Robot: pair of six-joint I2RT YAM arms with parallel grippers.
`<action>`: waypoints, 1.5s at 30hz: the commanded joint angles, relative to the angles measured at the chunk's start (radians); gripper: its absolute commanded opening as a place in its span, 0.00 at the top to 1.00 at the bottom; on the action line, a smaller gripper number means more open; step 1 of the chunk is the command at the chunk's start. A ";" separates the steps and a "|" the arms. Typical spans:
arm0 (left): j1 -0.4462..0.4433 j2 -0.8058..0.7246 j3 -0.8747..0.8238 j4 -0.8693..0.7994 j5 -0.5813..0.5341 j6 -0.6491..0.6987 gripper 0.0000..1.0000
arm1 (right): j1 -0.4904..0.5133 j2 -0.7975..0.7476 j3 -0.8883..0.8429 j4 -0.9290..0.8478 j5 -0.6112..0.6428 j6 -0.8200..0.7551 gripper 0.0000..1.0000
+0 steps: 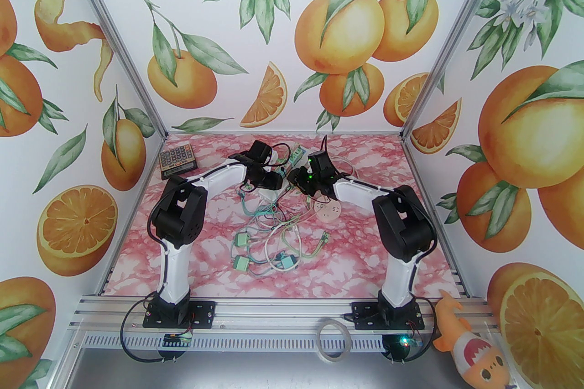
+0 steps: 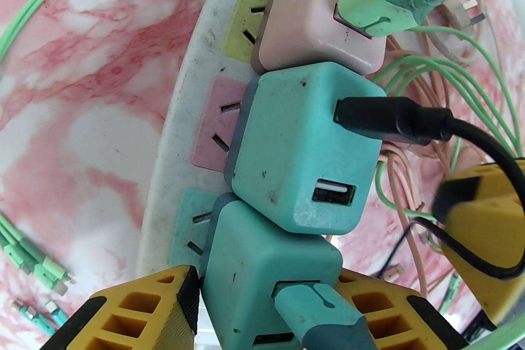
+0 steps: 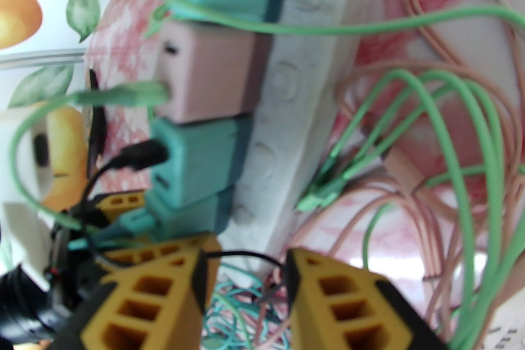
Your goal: Pull the plug off the socket
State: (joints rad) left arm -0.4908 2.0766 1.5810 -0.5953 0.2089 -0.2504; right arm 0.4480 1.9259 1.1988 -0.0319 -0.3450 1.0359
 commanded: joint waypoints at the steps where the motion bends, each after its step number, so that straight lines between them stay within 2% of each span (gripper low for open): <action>1: 0.006 -0.009 0.055 -0.022 0.004 0.033 0.50 | -0.006 0.025 -0.009 0.064 -0.031 0.030 0.57; 13: 0.010 0.003 0.091 -0.048 0.009 0.062 0.49 | -0.023 0.135 0.030 0.145 -0.101 0.097 0.66; 21: 0.010 0.040 0.128 -0.080 0.024 0.091 0.52 | -0.032 0.199 0.074 0.172 -0.125 0.122 0.71; 26: 0.008 0.044 0.134 -0.092 0.014 0.103 0.54 | -0.035 0.208 0.103 0.101 -0.108 0.091 0.76; 29: 0.008 0.048 0.135 -0.093 0.010 0.104 0.54 | -0.037 0.213 0.127 0.025 -0.094 0.066 0.83; 35: 0.008 0.053 0.135 -0.097 0.001 0.105 0.53 | -0.037 0.234 0.154 -0.088 -0.074 0.025 0.84; 45: 0.009 0.066 0.145 -0.118 -0.023 0.119 0.53 | -0.037 0.221 0.148 -0.149 -0.065 -0.010 0.81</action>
State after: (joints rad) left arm -0.4828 2.1197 1.6924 -0.6868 0.1982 -0.1490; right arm 0.4175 2.1223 1.3651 -0.0532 -0.4534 1.0576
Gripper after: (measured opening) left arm 0.468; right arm 0.193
